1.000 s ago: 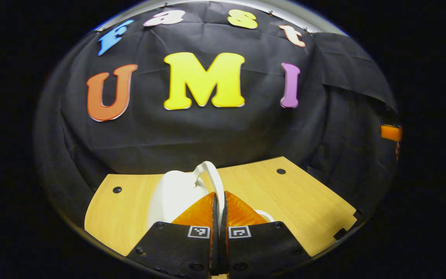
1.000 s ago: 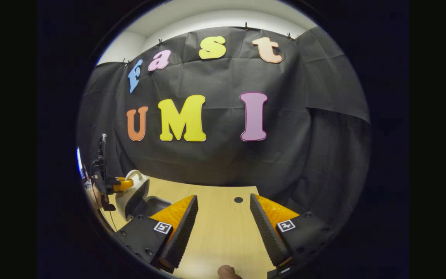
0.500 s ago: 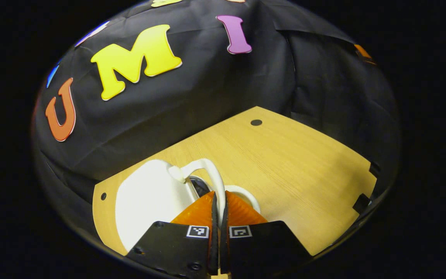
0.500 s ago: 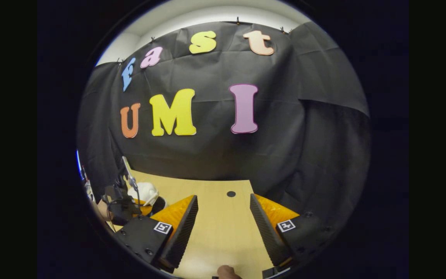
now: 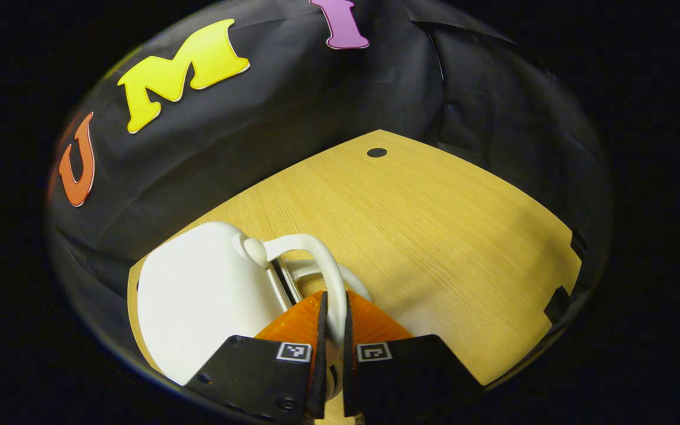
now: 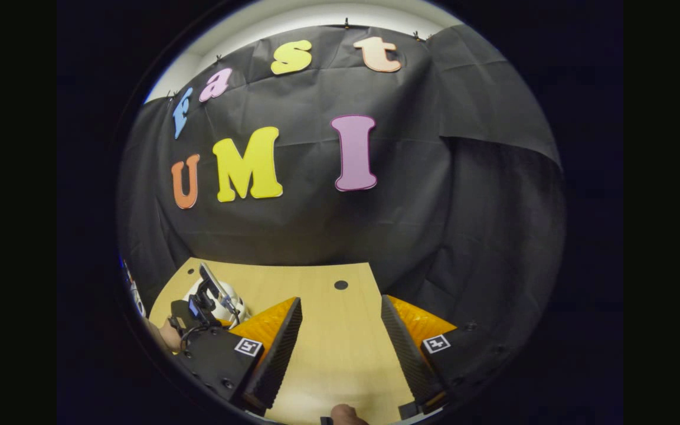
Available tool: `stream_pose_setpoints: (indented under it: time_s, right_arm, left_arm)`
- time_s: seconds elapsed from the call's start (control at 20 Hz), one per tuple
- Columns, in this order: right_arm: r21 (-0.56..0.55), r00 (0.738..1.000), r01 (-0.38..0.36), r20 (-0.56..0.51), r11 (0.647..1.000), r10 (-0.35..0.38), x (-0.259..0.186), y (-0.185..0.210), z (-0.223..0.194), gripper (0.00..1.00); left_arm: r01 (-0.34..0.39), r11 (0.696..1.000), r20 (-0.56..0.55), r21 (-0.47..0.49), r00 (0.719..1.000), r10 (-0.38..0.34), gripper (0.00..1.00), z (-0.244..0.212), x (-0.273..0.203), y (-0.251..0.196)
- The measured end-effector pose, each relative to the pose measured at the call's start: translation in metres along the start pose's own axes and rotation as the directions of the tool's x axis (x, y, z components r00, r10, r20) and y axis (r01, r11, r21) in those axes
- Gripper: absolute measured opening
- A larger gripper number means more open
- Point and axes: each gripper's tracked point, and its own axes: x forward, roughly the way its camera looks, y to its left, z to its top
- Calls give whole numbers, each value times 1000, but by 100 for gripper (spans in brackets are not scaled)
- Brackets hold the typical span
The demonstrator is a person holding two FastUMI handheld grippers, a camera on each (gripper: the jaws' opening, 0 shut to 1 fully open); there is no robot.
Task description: First open the suitcase, pack the skin care products into it, and then close the suitcase.
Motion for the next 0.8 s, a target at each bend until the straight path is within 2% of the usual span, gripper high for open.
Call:
stream_pose_setpoints:
  time_s: [0.1,0.2,0.25,0.35,0.4,0.45,0.55,0.8]
  right_arm:
    - [5,1000,9,-6,1000,-9,0,-1,-2,77]
    - [7,1000,18,-11,1000,-18,0,0,-5,80]
    - [7,1000,20,-12,1000,-20,0,0,-5,80]
    - [1,1000,26,-18,1000,-26,1,5,-6,80]
    - [0,999,27,-20,1000,-27,2,7,-6,80]
    - [0,1000,25,-17,1000,-25,3,12,-4,80]
    - [-5,1000,21,-10,1000,-22,5,22,-1,80]
    - [-40,999,-20,31,999,21,8,66,18,80]
  left_arm:
    - [24,999,14,-41,1000,-24,29,5,-2,-8]
    - [34,996,50,-87,998,-30,31,16,-9,-11]
    - [23,995,66,-100,998,-16,42,21,-15,-10]
    - [-6,992,115,-126,993,20,49,38,-28,-1]
    - [-14,990,141,-142,989,35,62,48,-37,2]
    - [-24,988,174,-155,983,51,71,57,-48,8]
    - [-71,982,235,-172,966,111,96,76,-73,25]
    - [-161,948,391,-275,882,263,97,119,-149,79]
